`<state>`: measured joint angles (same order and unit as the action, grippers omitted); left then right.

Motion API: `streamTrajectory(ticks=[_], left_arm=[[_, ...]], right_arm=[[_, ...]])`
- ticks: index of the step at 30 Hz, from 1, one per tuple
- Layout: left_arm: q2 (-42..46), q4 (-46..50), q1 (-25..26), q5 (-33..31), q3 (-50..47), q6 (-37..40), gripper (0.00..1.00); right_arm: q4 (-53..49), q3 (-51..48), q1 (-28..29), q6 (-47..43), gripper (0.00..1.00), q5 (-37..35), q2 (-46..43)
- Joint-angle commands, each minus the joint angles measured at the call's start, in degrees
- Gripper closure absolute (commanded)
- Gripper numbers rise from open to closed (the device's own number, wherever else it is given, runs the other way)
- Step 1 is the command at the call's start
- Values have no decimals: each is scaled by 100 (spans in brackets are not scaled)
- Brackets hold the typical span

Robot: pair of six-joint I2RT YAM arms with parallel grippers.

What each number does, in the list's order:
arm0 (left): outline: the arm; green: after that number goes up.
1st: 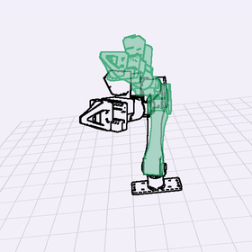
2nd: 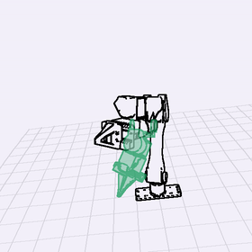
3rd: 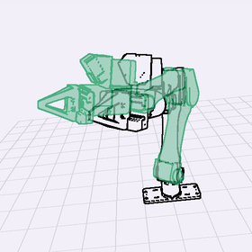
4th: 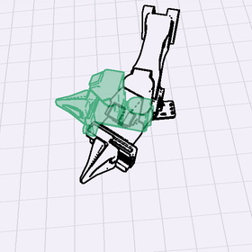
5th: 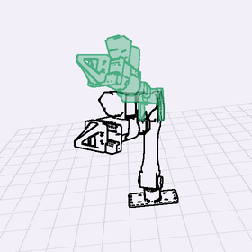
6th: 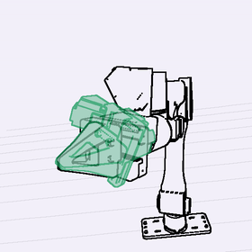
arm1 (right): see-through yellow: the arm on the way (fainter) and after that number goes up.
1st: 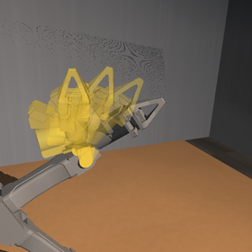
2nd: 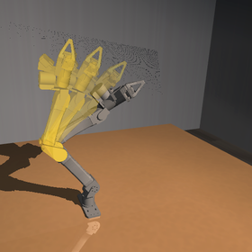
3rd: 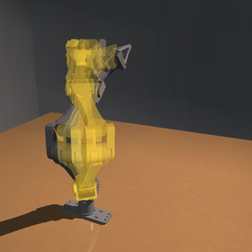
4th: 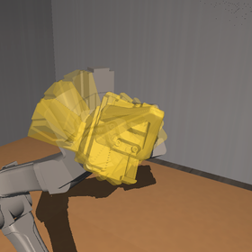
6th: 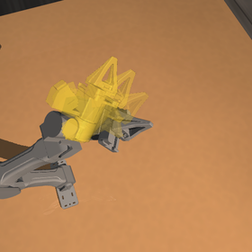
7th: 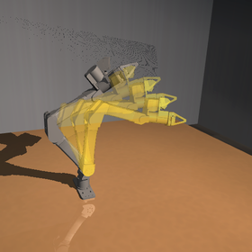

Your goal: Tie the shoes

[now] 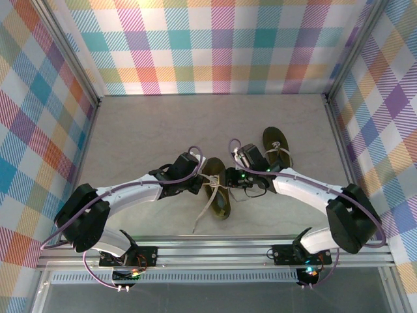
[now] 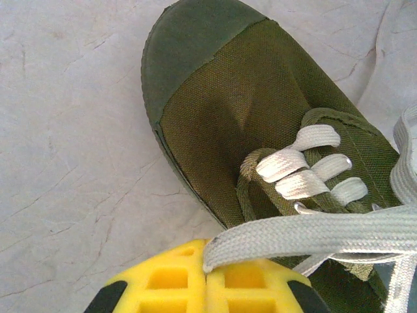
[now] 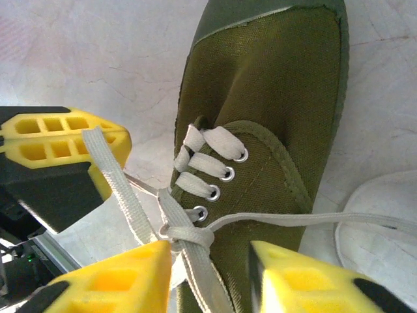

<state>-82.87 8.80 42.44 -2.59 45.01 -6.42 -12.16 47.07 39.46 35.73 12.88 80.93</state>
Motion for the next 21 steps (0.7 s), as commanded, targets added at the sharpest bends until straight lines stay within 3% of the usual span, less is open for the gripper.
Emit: streamTrajectory(ticks=[1,9,14,21], left_arm=[[121,-10,-84,-11,-117,-9,100],[153,-25,-81,-28,-142,-9,100],[153,-27,-81,-10,-135,-9,100],[149,-18,-89,-1,-126,-9,100]], right_arm=[[-90,214,48,-74,71,30,63],[-100,234,68,-87,82,47,90],[-123,279,75,-168,74,168,152],[-231,321,94,-224,78,262,274]])
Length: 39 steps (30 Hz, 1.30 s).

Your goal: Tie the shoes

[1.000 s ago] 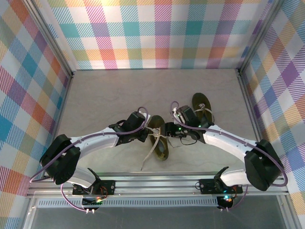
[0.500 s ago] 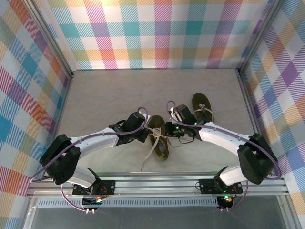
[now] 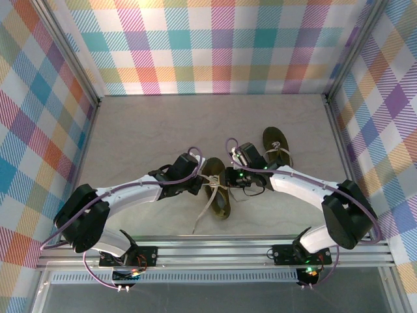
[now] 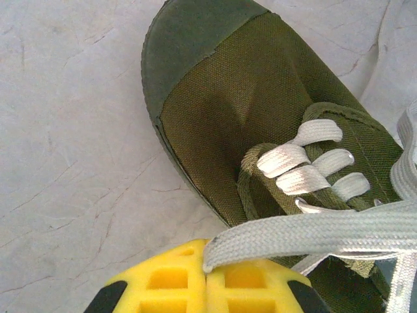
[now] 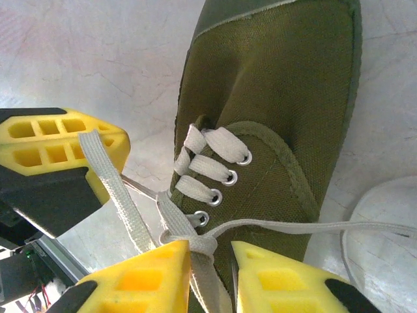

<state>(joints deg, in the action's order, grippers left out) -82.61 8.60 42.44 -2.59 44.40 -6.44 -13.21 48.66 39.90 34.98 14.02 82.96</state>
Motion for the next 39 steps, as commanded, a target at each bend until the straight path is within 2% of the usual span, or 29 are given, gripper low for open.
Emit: streamTrajectory(ticks=[1,6,12,23,28,32,37,39], left_arm=[[122,1,-89,-4,-66,-9,100],[122,1,-88,-16,-75,-7,100],[120,1,-89,-19,-75,-15,100],[105,-8,-90,-3,-63,-7,100],[109,-5,-87,-5,-64,-9,100],[111,9,-86,-26,-68,-13,100],[133,2,-131,-68,-85,-65,100],[162,-7,-175,-72,-104,-123,100]], right_arm=[[-140,165,52,-167,78,161,71],[-150,149,62,-177,84,152,37],[-180,157,61,-248,76,285,71],[-195,55,64,-316,78,373,-60],[-231,73,60,-349,81,391,-26],[-254,82,62,-358,88,332,-29],[-269,37,67,-300,100,-35,-220],[-253,-17,62,-198,100,-239,-320]])
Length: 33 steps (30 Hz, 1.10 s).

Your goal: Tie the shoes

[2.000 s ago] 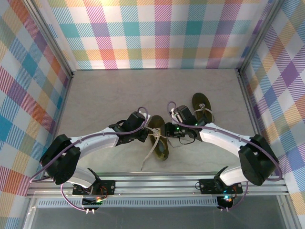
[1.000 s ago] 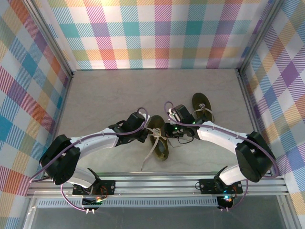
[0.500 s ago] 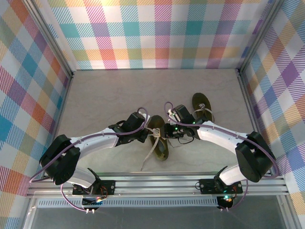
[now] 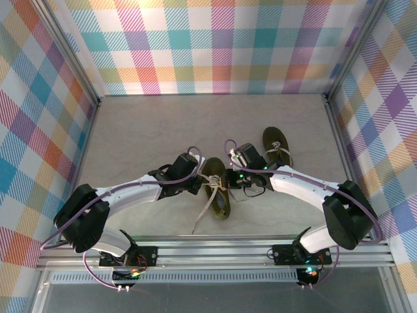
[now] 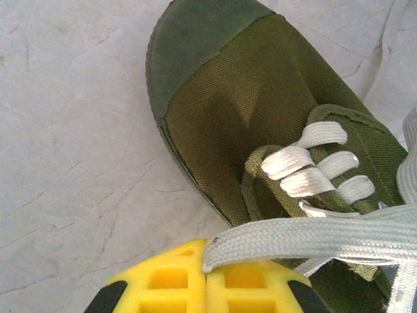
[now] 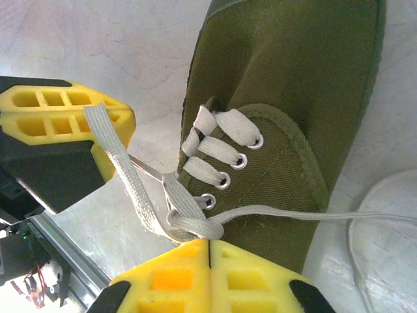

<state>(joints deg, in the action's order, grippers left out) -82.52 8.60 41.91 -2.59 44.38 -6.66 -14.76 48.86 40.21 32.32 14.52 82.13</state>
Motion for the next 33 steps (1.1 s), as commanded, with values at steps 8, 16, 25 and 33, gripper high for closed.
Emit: streamTrajectory(ticks=[8,16,25,33], left_arm=[[158,-33,-369,-54,-206,-382,100],[136,-111,-659,40,-298,-679,100],[196,-281,-900,142,-488,-952,100],[485,-1416,-1485,1221,-1123,-1580,100]], right_arm=[[-447,-76,40,580,100,-1100,-353],[-1045,-48,40,836,100,-1777,-460],[-1662,75,40,911,100,-2411,-420],[-1930,178,49,875,100,-2590,-206]])
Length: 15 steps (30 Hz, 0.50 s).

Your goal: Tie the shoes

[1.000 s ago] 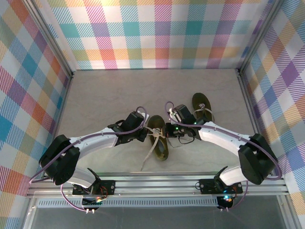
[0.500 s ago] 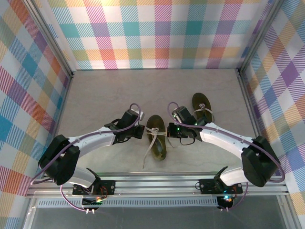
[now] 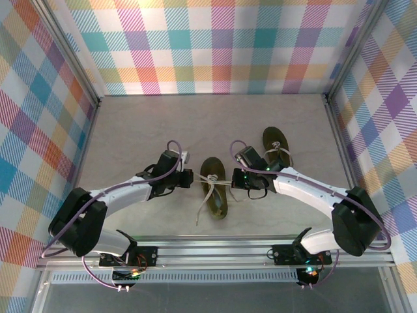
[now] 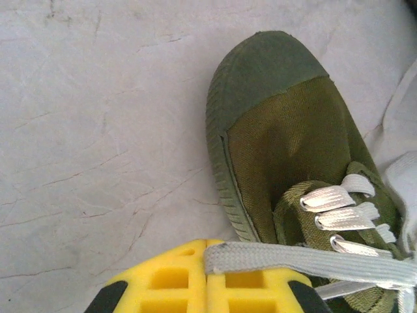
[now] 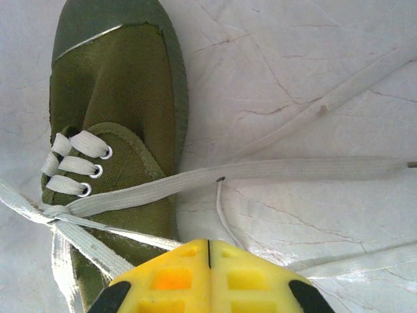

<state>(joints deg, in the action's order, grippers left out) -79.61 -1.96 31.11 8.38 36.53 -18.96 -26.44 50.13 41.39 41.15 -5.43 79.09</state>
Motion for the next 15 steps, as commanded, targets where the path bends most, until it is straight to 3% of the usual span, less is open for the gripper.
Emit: streamTrajectory(ticks=[1,5,15], left_arm=[[228,-648,-509,353,-433,-455,100],[289,-1830,-761,1298,-704,-893,100],[-263,-4327,-1011,2730,-833,-1914,100]], right_arm=[[-750,51,-67,-10,100,-574,106],[-608,34,-67,-70,100,-460,94],[-521,268,-69,-259,100,-560,211]])
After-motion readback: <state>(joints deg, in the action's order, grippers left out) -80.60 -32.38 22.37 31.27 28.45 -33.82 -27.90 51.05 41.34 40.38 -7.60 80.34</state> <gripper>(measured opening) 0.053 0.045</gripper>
